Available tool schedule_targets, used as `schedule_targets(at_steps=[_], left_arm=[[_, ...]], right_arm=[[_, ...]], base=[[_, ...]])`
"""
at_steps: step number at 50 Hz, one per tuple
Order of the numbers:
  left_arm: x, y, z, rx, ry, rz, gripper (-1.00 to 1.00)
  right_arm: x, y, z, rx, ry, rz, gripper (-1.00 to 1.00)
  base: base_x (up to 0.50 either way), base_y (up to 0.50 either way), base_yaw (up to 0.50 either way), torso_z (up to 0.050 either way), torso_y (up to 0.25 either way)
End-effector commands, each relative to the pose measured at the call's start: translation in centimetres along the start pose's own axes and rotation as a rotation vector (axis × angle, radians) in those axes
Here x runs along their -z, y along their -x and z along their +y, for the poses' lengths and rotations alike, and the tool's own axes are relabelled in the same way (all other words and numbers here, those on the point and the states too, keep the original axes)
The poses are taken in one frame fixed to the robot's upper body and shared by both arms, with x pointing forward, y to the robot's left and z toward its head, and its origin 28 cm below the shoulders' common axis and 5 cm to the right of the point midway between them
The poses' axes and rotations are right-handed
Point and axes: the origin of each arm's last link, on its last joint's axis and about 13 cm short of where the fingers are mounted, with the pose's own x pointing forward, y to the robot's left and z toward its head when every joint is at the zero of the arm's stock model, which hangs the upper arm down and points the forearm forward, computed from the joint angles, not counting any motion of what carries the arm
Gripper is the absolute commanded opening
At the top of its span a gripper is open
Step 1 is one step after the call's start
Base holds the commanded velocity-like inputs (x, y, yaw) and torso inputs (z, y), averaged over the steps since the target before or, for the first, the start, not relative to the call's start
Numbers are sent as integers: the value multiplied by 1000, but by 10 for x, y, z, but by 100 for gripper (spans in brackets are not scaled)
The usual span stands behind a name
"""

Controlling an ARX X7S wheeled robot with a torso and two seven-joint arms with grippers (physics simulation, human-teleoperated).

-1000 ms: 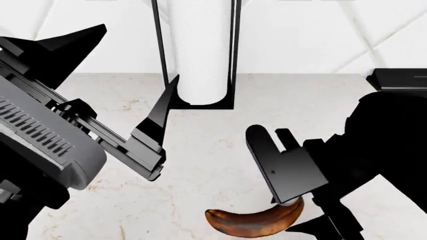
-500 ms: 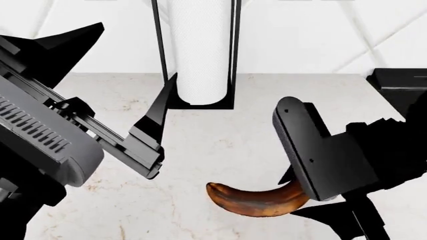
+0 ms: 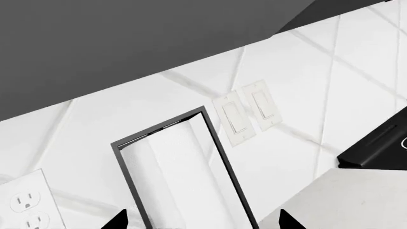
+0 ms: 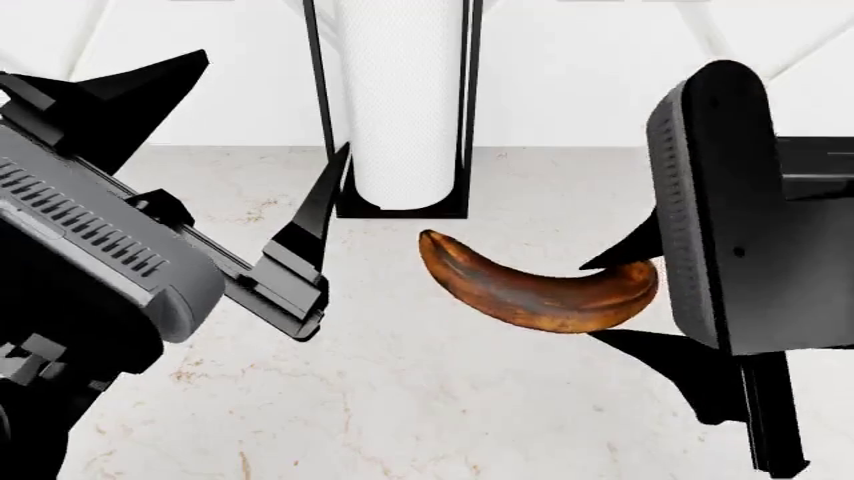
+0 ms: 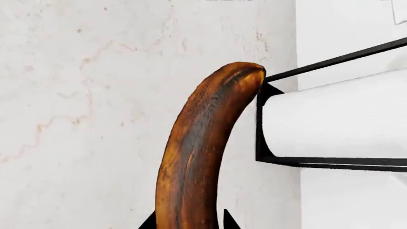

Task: Pick the banana, garlic from the counter and place them in the cabinet. Then close the cabinet.

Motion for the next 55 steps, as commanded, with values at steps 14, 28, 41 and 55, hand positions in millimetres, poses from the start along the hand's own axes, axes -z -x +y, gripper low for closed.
schedule_targets(at_steps=[14,28,41,55], left_arm=[[-1,-5,4,-8,-9,3,100],[-2,-5,4,-10,-3,-4,100],[-6,-5,3,-6,-6,-8,100],[-4,-5,4,-6,-6,-6,100]], right_arm=[[-21,34,3,418,22,-151,-100],[-33,50,-4,613,65,-248,-100],[-45,53,-17,667,83,-278,-100],[-55,64,-25,765,107,-294,-100]], base=[[0,0,0,0,0],[0,0,0,0,0],[0,0,0,0,0],[0,0,0,0,0]])
